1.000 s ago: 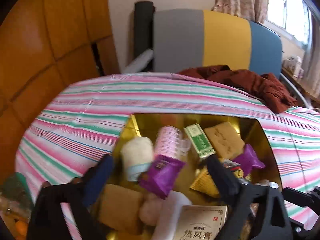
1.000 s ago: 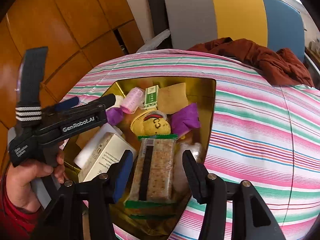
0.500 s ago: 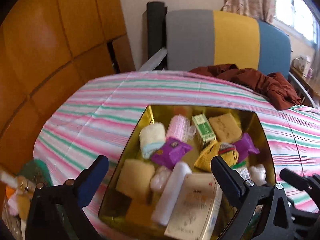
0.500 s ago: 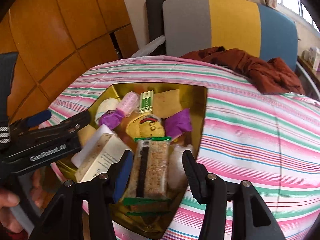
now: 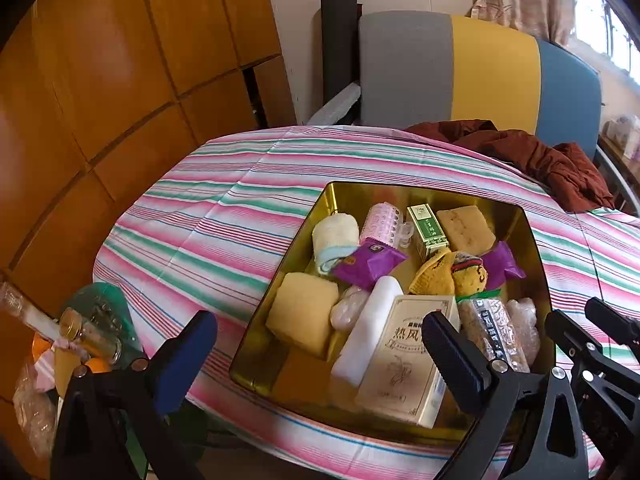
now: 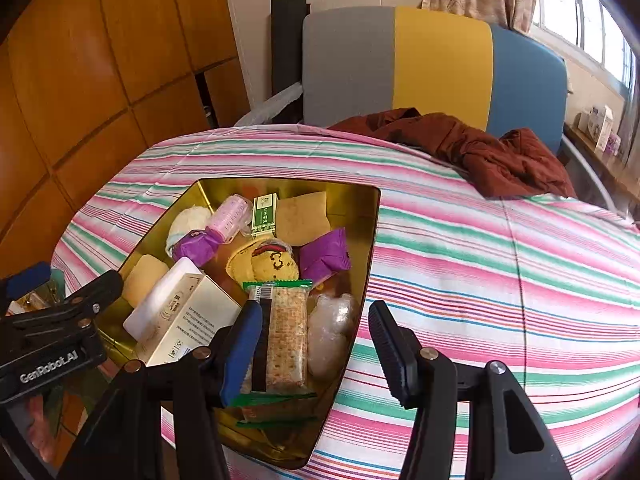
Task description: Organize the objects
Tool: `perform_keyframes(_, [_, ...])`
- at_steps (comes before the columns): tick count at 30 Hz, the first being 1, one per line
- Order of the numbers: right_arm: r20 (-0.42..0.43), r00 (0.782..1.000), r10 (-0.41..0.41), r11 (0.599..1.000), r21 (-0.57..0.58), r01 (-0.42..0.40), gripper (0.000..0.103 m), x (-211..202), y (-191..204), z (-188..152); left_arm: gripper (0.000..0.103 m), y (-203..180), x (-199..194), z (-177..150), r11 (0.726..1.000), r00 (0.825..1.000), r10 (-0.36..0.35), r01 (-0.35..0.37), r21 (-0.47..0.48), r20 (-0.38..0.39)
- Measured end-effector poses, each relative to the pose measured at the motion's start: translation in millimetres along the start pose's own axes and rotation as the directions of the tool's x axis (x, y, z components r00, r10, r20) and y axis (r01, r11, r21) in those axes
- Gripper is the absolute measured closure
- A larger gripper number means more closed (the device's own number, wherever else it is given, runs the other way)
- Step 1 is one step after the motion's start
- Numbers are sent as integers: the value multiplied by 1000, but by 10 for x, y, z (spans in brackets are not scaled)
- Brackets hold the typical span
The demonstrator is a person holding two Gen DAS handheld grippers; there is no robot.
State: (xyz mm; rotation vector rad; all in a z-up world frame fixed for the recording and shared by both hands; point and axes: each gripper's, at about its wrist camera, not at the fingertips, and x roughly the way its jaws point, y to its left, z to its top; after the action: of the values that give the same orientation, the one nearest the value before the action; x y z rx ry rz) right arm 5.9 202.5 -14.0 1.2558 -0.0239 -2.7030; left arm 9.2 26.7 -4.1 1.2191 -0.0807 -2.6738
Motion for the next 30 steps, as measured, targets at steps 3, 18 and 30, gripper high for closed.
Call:
perform_keyframes(3, [7, 1000, -22, 1000, -12, 22, 46, -19, 39, -8, 0, 10, -51, -34, 1000, 1000, 1, -2, 5, 11])
perform_keyframes(18, [-12, 997, -75, 997, 21, 75, 46, 16, -2, 8, 0, -9, -109, -76, 999, 1000, -8, 8, 33, -16])
perform_keyframes(30, [-9, 997, -81, 997, 7, 81, 46, 41, 84, 32, 0, 65, -124, -41, 999, 998, -39, 39, -6, -41])
